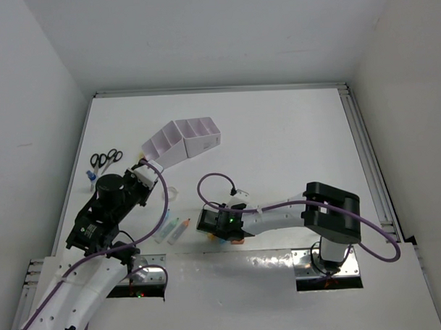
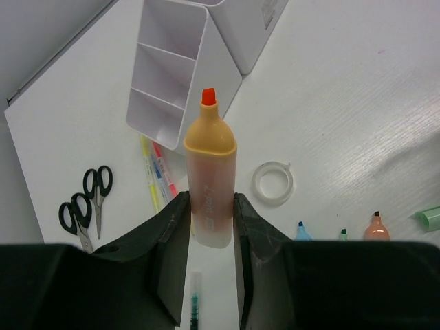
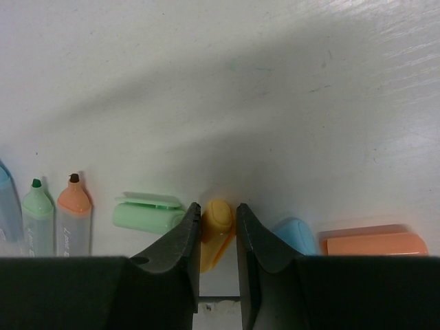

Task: Sort the stationery into containers
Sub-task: Close the pen cap on the pen.

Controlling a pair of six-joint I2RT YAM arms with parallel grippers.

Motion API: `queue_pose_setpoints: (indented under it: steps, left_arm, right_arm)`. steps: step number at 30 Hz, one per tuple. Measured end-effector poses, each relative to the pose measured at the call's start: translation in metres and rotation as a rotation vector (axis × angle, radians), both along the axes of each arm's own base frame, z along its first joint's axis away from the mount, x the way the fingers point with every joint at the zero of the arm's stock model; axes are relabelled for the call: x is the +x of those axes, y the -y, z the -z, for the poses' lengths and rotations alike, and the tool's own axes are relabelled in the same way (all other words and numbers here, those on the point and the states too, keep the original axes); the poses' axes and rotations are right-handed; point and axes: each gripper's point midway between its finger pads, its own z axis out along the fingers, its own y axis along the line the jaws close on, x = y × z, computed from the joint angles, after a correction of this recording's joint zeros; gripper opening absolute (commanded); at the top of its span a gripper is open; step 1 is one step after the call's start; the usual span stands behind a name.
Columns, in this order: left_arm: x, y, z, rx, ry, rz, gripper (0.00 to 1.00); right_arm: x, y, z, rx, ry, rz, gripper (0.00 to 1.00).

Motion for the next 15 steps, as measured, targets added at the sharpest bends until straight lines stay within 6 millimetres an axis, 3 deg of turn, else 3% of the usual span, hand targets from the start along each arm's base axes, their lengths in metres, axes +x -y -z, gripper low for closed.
queue_pose_setpoints:
  steps: [2, 6, 9, 12, 15]
  left_arm:
    - [0.0, 0.001, -0.001, -0.003, 0.002, 0.003, 0.0]
    - [0.0, 0.004, -0.002, -0.018, 0.003, 0.015, 0.0]
    - [-0.001, 0.009, -0.001, -0.04, -0.006, 0.029, 0.0]
    - [-0.002, 0.015, 0.0, -0.068, -0.03, 0.045, 0.0]
    - [-0.002, 0.023, -0.004, -0.107, -0.052, 0.061, 0.0]
  right_arm:
    - [0.001, 0.001, 0.0, -0.004, 0.006, -0.002, 0.0]
    - [0.008, 0.005, -0.004, -0.031, 0.043, -0.025, 0.0]
    - [0.019, 0.009, -0.019, -0.052, 0.104, -0.072, 0.0]
    - [0.037, 0.008, -0.051, -0.06, 0.207, -0.143, 0.0]
    - [0.059, 0.006, -0.1, -0.041, 0.342, -0.2, 0.0]
